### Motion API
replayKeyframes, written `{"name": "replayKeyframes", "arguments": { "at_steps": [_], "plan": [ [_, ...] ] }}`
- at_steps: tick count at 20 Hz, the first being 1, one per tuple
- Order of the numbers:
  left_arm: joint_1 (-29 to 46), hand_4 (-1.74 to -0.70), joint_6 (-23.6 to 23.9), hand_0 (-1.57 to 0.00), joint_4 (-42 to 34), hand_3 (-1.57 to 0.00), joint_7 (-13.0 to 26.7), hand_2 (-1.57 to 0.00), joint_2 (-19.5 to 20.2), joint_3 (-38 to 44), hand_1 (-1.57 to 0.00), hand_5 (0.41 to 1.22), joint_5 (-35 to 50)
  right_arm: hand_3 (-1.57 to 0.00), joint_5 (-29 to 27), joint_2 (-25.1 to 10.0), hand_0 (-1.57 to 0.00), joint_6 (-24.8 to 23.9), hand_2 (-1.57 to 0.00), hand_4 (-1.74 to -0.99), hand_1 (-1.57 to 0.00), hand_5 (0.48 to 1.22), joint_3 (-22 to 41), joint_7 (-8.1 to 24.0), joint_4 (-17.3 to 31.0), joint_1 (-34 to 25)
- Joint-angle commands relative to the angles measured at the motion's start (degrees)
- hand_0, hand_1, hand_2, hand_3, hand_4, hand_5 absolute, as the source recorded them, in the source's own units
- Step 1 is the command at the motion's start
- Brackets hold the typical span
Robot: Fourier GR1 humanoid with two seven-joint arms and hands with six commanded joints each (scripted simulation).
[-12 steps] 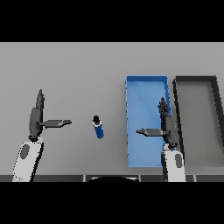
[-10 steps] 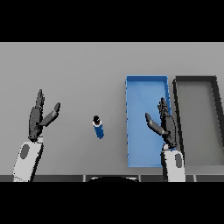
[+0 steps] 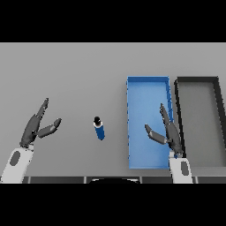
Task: Pick up the blue pipe and place it into the blue bin.
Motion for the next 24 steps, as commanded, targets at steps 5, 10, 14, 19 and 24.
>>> {"name": "replayKeyframes", "arguments": {
  "at_steps": [5, 10, 14, 19, 24],
  "plan": [
    [0.1, -1.02, -5.4, 0.00, -1.4, 0.00, -1.4, 0.00, 0.7, -2.0, 0.00, 0.587, 1.6, 0.00, 0.3, -0.5, 0.00, 0.0, 0.00, -1.216, 0.00, 0.587, 0.3, 1.1, -1.5, -0.2],
    [0.2, -1.04, -11.0, 0.00, -5.5, 0.00, 2.2, 0.00, 2.8, -6.5, 0.00, 0.532, 0.9, 0.00, 0.8, -0.4, 0.00, 0.2, 0.00, -1.225, 0.00, 0.603, 0.7, -1.8, -1.1, -0.1],
    [0.0, -1.09, -13.4, 0.00, -8.4, 0.00, 5.2, 0.00, 1.9, -10.2, 0.00, 0.480, 0.6, 0.00, 0.2, -0.9, 0.00, 0.7, 0.00, -1.244, 0.00, 0.607, 0.3, -2.3, -1.4, 0.6],
    [-0.8, -1.11, -13.8, 0.00, -7.9, 0.00, 5.7, 0.00, -2.6, -15.0, 0.00, 0.447, -2.9, 0.00, 0.4, -0.7, 0.00, 0.8, 0.00, -1.263, 0.00, 0.617, 0.6, -2.0, -1.6, 0.6],
    [-4.3, -1.12, -13.4, 0.00, -3.2, 0.00, 6.3, 0.00, -8.3, -17.6, 0.00, 0.446, -5.5, 0.00, -0.4, -0.8, 0.00, 0.6, 0.00, -1.275, 0.00, 0.615, -0.2, -1.0, -2.3, 0.7]
  ]
}}
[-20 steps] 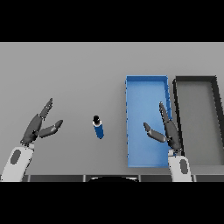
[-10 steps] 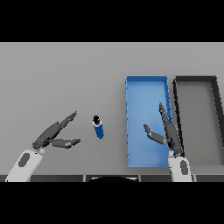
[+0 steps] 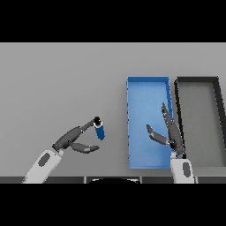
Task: Pick up the blue pipe and place it into the blue bin.
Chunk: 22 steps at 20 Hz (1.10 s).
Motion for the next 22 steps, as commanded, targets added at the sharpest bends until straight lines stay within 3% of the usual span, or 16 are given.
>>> {"name": "replayKeyframes", "arguments": {
  "at_steps": [1, 4, 8, 11, 13, 15, 17, 19, 22],
  "plan": [
    [-1.0, -1.11, 0.3, 0.00, 1.1, 0.00, 0.6, 0.00, -1.4, -0.5, 0.00, 0.447, -0.4, 0.00, -0.5, -0.1, 0.00, 0.1, 0.00, -1.276, 0.00, 0.613, -0.3, 0.4, -0.3, -0.4],
    [-3.3, -1.12, -0.8, 0.00, 5.5, 0.00, 0.9, 0.00, -5.2, -0.9, 0.00, 0.448, 0.4, 0.00, -0.3, 0.4, 0.00, 0.5, 0.00, -1.274, 0.00, 0.605, 0.4, -0.4, -0.6, 1.2],
    [-6.2, -1.07, 1.5, 0.00, 10.4, 0.00, -2.3, 0.00, -8.8, -2.1, 0.00, 0.445, -4.0, 0.00, -0.2, 0.2, 0.00, 0.2, 0.00, -1.267, 0.00, 0.598, -0.2, -0.8, 0.3, 0.9],
    [-6.8, -1.11, -0.1, 0.00, 11.7, -0.02, -4.9, -0.02, -10.9, -1.7, 0.00, 0.507, -1.7, 0.00, -0.1, 0.4, 0.00, 0.2, 0.00, -1.267, 0.00, 0.600, 0.0, -0.7, 0.4, 0.4],
    [-7.1, -1.21, 0.5, -0.02, 12.7, -0.26, -4.9, -0.29, -13.3, -0.9, -0.16, 0.607, 0.1, 0.00, 0.1, 0.7, 0.00, 0.0, 0.00, -1.261, 0.00, 0.600, 0.3, -0.9, 0.0, 0.9],
    [-7.0, -1.35, 0.8, -0.44, 13.6, -0.72, -4.1, -0.70, -14.8, 0.3, -0.59, 0.828, 2.1, 0.00, 0.0, 0.3, 0.00, 0.2, 0.00, -1.259, 0.00, 0.602, 0.0, -0.7, 0.5, 0.3],
    [-6.4, -1.48, 2.1, -0.85, 13.4, -1.00, -4.5, -1.01, -16.1, -0.1, -0.94, 0.969, 1.3, 0.00, 0.0, 0.7, 0.00, 0.0, 0.00, -1.261, 0.00, 0.609, 0.1, -0.8, 0.6, 0.5],
    [-6.0, -1.57, 2.3, -1.11, 13.7, -1.16, -5.8, -1.21, -16.5, 0.0, -1.17, 1.060, 1.3, 0.00, 0.3, 0.6, 0.00, -0.1, 0.00, -1.259, 0.00, 0.614, 0.1, -0.6, 1.0, -0.2],
    [-5.9, -1.65, 4.3, -1.33, 13.6, -1.31, -9.5, -1.39, -16.0, -1.2, -1.37, 1.139, -1.2, 0.00, -0.2, 0.2, 0.00, 0.5, 0.00, -1.255, 0.00, 0.616, 0.0, -1.5, 0.3, 0.5]
  ]
}}
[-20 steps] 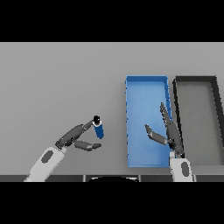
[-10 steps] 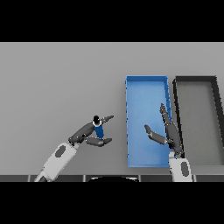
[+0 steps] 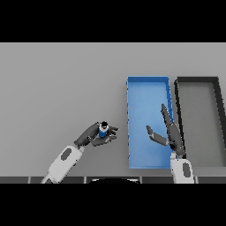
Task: Pick up the blue pipe and place it into the blue bin.
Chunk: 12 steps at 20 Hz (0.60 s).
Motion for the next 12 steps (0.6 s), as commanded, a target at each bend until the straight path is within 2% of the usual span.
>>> {"name": "replayKeyframes", "arguments": {
  "at_steps": [1, 4, 8, 12],
  "plan": [
    [0.1, -1.67, 0.6, -1.38, -0.4, -1.34, -0.2, -1.42, -0.5, -0.4, -1.41, 1.155, -0.5, 0.00, 0.2, -0.1, 0.00, 0.1, 0.00, -1.252, 0.00, 0.619, 0.1, 0.0, 0.0, 0.1],
    [-0.6, -1.70, 0.8, -1.47, -3.2, -1.40, -0.9, -1.50, -1.3, -0.7, -1.49, 1.187, 0.2, 0.00, 0.9, 0.2, 0.00, -0.5, 0.00, -1.244, 0.00, 0.623, 0.5, 1.6, -0.2, -0.5],
    [-1.7, -1.72, 0.5, -1.53, -9.8, -1.44, 0.2, -1.54, -0.7, -1.2, -1.54, 1.207, 1.4, 0.00, 1.4, -0.3, 0.00, -0.6, 0.00, -1.228, 0.00, 0.629, 0.3, 0.8, 0.0, -0.1],
    [-4.0, -1.72, -0.9, -1.55, -13.3, -1.45, 4.6, -1.56, -0.2, -1.2, -1.56, 1.215, 3.2, 0.00, 0.7, -1.3, 0.00, 0.1, 0.00, -1.216, 0.00, 0.637, -0.4, -0.1, -0.1, -0.1]
  ]
}}
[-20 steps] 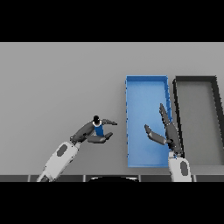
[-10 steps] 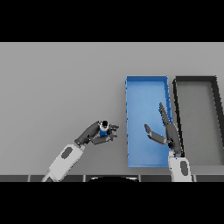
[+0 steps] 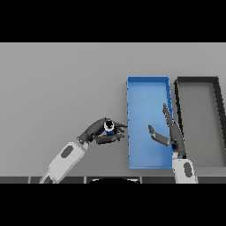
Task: Pick up the blue pipe and place it into the blue bin.
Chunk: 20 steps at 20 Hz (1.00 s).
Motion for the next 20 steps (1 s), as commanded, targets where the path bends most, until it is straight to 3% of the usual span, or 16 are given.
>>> {"name": "replayKeyframes", "arguments": {
  "at_steps": [1, 4, 7, 13, 15, 17, 20],
  "plan": [
    [-0.4, -1.72, 0.0, -1.56, -0.7, -1.45, 1.2, -1.56, 0.0, 0.0, -1.56, 1.216, 0.2, 0.00, -0.2, 0.0, 0.00, 0.2, 0.00, -1.215, 0.00, 0.639, 0.0, -0.5, -0.1, 0.3],
    [-1.2, -1.73, -0.2, -1.56, -2.0, -1.44, 3.9, -1.57, 0.1, -0.3, -1.57, 1.219, 0.5, 0.00, 0.7, 0.8, 0.00, -0.6, 0.00, -1.189, 0.00, 0.631, 0.6, 0.4, -0.3, 0.0],
    [-0.5, -1.73, -0.6, -1.57, -1.8, -1.44, 4.0, -1.57, -0.1, -1.1, -1.57, 1.219, -0.3, 0.00, -0.2, 0.8, 0.00, 0.0, 0.00, -1.177, 0.00, 0.629, 0.4, 1.9, -0.2, -0.3],
    [-0.7, -1.73, -0.5, -1.57, -1.2, -1.44, 4.6, -1.57, -0.5, -1.0, -1.57, 1.220, -1.2, 0.00, -0.5, 0.7, 0.00, 0.2, 0.00, -1.207, 0.00, 0.619, 0.1, 1.6, 0.4, -0.6],
    [-0.5, -1.73, -0.9, -1.57, -1.4, -1.44, 3.7, -1.57, 0.0, -0.7, -1.57, 1.220, -1.1, 0.00, -1.9, 0.7, 0.00, 1.1, 0.00, -1.191, 0.00, 0.619, 0.0, 0.1, -0.4, -0.3],
    [-0.9, -1.73, -1.4, -1.57, -0.8, -1.44, 3.7, -1.57, -0.2, -0.3, -1.57, 1.221, -0.8, 0.00, -7.5, 0.1, 0.00, 5.4, 0.00, -1.197, 0.00, 0.604, -0.2, -0.1, -2.9, -0.7],
    [-0.5, -1.73, -1.5, -1.57, -1.6, -1.44, 3.9, -1.57, 0.1, -0.8, -1.57, 1.221, -1.4, 0.00, -16.2, -4.3, 0.00, 11.8, 0.00, -1.215, 0.00, 0.561, -0.4, 6.0, -8.2, -3.5]
  ]
}}
